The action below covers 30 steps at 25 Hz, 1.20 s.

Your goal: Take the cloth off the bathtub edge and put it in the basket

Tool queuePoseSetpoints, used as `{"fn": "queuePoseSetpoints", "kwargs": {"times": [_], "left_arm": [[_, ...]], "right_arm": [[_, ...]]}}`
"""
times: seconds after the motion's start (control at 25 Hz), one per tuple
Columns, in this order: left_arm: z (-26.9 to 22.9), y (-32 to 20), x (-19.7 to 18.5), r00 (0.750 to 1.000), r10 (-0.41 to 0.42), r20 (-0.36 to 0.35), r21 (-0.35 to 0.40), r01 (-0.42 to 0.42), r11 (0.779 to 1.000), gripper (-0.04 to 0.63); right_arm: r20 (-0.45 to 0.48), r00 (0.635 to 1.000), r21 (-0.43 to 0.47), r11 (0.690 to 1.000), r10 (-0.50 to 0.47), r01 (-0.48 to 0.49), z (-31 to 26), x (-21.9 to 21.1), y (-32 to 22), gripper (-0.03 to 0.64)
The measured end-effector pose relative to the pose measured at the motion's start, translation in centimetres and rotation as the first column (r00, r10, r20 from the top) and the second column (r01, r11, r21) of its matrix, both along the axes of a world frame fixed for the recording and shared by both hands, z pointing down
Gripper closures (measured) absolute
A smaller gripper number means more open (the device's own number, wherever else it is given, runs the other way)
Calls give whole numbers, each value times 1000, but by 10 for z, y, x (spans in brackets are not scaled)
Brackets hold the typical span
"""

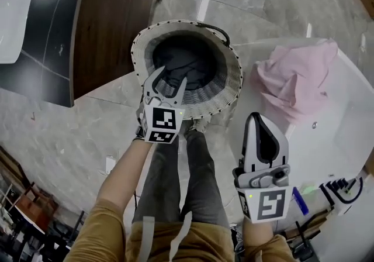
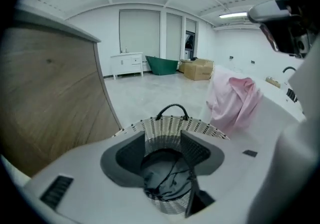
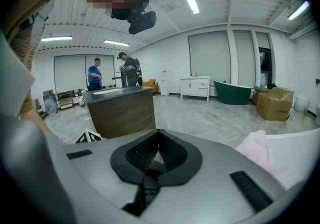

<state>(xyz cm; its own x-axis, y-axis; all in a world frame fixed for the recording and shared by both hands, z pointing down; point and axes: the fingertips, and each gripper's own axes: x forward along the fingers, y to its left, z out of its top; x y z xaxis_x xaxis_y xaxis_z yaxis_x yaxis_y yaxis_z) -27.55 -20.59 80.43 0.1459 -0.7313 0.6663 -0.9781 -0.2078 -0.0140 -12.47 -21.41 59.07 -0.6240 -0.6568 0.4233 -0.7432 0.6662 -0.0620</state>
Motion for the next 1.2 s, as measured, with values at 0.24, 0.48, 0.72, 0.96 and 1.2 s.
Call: {"fn": "queuePoseSetpoints", "kwargs": {"times": [0.24, 0.48, 0.72, 0.96, 1.2], "left_arm": [[-80, -10, 4, 1000, -3, -10, 84, 4, 996, 427], [-148, -18, 8, 1000, 11, 2, 171, -12, 985, 585], [-228, -13, 2, 1000, -13, -19, 236, 17, 972, 589], [-320, -3, -8, 998, -36, -51, 317, 51, 947, 589], [-389, 1, -13, 998, -41, -51, 397, 58, 916, 589]], "right_arm": [[-1, 1000, 37, 999, 21, -21, -56, 9, 9, 612], [2, 999, 68, 997, 45, -45, -104, 13, 18, 612], [10, 999, 95, 995, 39, -40, -154, 12, 32, 612], [27, 999, 143, 989, 23, -27, -211, 7, 38, 612], [42, 999, 197, 980, 4, -13, -256, 3, 36, 612]]}}
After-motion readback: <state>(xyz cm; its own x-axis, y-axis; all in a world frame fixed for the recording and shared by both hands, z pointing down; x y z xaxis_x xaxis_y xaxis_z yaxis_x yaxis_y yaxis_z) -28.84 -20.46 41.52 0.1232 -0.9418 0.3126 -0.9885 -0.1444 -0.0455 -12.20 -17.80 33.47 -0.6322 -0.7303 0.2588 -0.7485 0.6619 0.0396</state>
